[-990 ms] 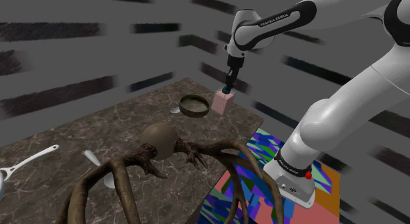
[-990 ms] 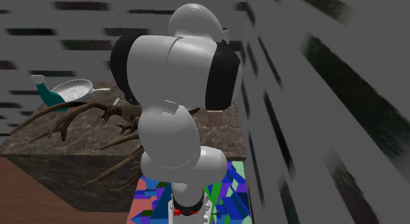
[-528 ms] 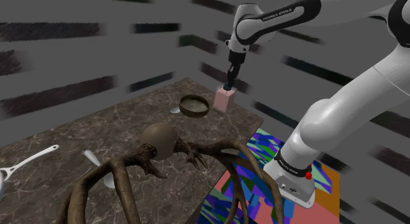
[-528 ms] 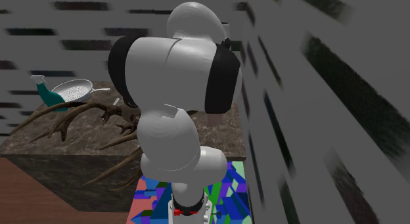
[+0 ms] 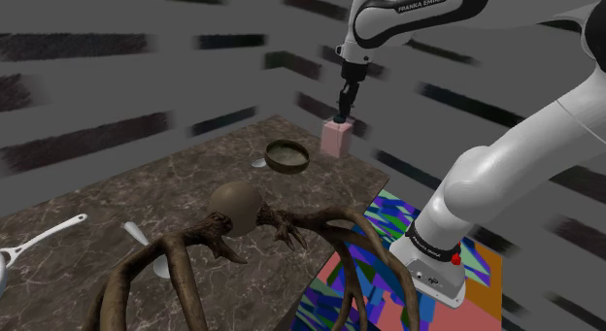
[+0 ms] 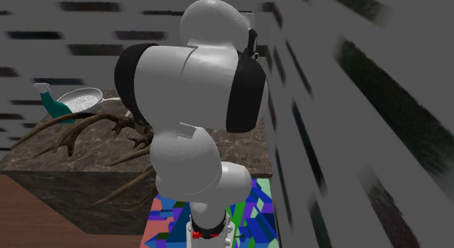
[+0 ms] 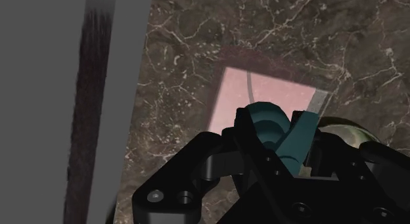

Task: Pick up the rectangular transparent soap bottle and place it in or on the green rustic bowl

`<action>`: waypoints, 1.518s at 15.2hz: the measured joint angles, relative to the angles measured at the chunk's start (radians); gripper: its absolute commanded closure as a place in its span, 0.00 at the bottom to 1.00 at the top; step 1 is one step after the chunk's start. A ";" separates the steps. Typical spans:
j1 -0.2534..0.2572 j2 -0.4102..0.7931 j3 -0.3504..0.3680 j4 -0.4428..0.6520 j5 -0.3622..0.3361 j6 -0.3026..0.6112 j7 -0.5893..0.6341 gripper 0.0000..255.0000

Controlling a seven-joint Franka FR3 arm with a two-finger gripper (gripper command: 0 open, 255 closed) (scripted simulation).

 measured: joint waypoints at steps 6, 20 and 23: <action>0.000 -0.017 0.003 0.065 0.001 -0.082 -0.003 1.00; 0.031 0.007 0.055 0.271 0.032 -0.268 0.054 1.00; 0.057 0.043 0.096 0.340 0.055 -0.302 0.112 1.00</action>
